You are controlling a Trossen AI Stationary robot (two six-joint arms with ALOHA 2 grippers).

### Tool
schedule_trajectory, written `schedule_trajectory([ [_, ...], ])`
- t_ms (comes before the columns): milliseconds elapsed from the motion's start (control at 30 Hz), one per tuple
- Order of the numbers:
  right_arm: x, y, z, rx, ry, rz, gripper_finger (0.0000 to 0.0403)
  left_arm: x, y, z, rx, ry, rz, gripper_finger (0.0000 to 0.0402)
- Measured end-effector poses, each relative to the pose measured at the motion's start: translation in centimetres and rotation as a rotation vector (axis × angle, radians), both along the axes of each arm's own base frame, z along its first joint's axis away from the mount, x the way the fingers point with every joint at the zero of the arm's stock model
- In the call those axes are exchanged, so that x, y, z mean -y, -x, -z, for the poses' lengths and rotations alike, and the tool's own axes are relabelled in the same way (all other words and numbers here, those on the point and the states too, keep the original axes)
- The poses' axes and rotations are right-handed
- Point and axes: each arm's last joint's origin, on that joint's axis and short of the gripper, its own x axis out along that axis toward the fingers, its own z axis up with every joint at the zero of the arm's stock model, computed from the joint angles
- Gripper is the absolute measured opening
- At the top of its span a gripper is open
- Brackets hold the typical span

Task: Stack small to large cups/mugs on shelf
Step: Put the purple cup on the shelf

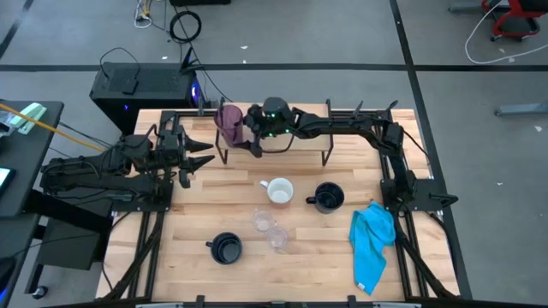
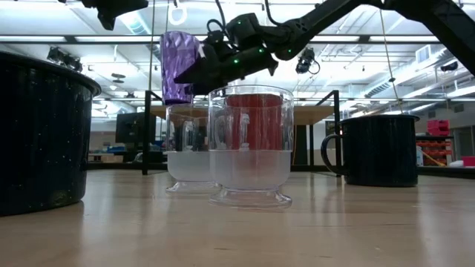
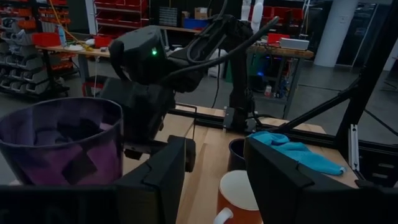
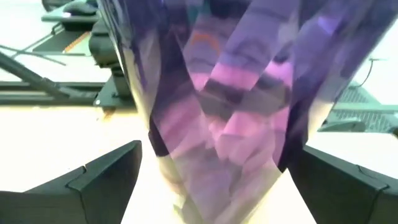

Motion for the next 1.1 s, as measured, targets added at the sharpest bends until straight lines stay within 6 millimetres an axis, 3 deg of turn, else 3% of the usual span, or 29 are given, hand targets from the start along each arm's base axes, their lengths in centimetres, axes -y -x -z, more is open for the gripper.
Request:
schedule_trajectory([
  [133,0.1,0.5,0.4,-0.073,-0.002,0.003,0.04,0.0,0.0,0.0,0.0,0.001,0.0,0.0173],
  [567,0.8,3.0,-2.7,-0.136,0.034,0.097,0.04,0.0,0.0,0.0,0.0,0.0,0.0,0.0173],
  [1100,0.5,2.4,-2.4,-0.125,0.084,0.181,0.04,0.0,0.0,0.0,0.002,0.005,0.0,0.0173],
])
